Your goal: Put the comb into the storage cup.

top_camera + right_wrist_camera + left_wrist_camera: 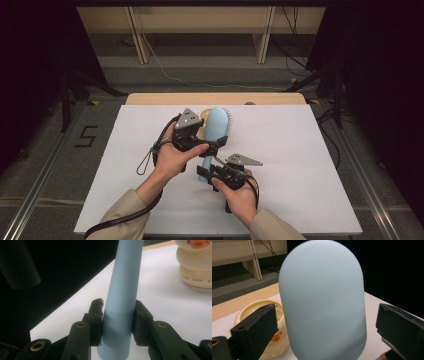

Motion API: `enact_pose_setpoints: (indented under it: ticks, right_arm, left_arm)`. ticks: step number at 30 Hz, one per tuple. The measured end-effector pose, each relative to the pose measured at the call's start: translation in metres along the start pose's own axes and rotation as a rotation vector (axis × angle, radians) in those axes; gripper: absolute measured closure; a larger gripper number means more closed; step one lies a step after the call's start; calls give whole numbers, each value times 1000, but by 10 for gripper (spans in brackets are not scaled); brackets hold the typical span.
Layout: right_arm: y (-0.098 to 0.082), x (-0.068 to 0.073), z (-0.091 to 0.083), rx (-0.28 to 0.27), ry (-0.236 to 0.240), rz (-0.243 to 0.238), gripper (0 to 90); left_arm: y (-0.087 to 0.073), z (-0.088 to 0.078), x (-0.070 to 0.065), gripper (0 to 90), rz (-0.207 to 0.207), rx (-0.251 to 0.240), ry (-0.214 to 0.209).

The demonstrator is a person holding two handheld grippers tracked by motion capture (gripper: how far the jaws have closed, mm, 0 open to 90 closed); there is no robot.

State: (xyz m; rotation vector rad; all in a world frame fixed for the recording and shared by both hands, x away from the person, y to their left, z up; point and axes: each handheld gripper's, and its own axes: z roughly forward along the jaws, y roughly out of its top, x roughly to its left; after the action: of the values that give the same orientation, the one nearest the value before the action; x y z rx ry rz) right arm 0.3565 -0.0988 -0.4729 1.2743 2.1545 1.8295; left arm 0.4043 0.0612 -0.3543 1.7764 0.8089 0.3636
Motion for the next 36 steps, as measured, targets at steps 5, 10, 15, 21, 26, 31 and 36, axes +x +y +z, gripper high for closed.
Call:
enact_pose_setpoints:
  ticks: [5, 10, 15, 21, 26, 31, 36]
  right_arm:
    - [0, 0, 0, 0, 2, 0, 656]
    - [0, 1, 0, -2, 3, -3, 656]
    - [0, 1, 0, -1, 3, -4, 656]
    - [0, 1, 0, -1, 3, -4, 656]
    - [0, 1, 0, 4, 3, 3, 656]
    - [0, 1, 0, 2, 4, 2, 656]
    - [0, 0, 0, 0, -1, -4, 656]
  left_arm:
    - [8, 5, 2, 32, -3, -1, 3]
    - [12, 10, 2, 33, 0, 8, 10]
    - [16, 12, 3, 33, 0, 8, 13]
    - [19, 13, 3, 33, 0, 7, 12]
    - [21, 13, 3, 46, 3, -2, 21]
    - [21, 13, 3, 57, -4, -1, 20]
    - [20, 13, 3, 93, -2, -3, 25]
